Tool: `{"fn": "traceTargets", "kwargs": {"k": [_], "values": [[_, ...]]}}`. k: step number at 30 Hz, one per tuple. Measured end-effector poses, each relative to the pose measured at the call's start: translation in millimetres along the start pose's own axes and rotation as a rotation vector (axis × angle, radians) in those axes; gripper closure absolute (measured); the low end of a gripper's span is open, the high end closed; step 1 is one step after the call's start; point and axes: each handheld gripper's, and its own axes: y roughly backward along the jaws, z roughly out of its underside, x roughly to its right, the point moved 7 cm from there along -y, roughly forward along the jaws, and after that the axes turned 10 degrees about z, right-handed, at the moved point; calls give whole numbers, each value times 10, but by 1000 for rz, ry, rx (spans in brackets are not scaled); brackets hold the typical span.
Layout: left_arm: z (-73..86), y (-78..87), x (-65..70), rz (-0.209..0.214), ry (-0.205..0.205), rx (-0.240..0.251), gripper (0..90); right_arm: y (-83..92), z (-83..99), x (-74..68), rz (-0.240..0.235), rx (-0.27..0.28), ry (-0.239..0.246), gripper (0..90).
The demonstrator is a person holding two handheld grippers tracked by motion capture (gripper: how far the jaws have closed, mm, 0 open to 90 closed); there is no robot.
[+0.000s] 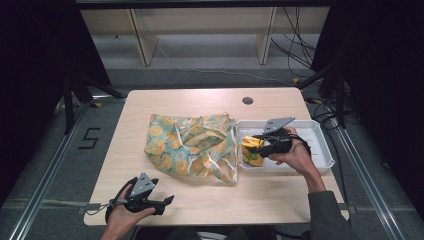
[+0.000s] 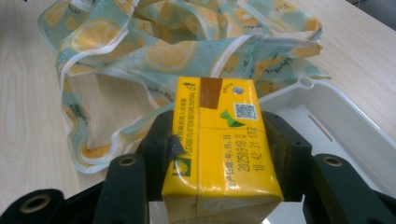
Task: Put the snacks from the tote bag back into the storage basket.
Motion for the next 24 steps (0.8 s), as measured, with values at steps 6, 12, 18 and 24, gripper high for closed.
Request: {"fn": "traceTargets", "kwargs": {"k": [6,12,18,24], "values": [[-1,-8,2,0,1,5,187,4,12,-2,-9,12,3,509],[4,-17,20,6,19,7,188,34,49,1,-5,-17,-15,505],[10,-8,15,5,10,-4,188,54,64,-11,-3,-48,20,501],[15,-12,15,7,11,-7,188,84,90,-6,-8,-55,46,495]]}}
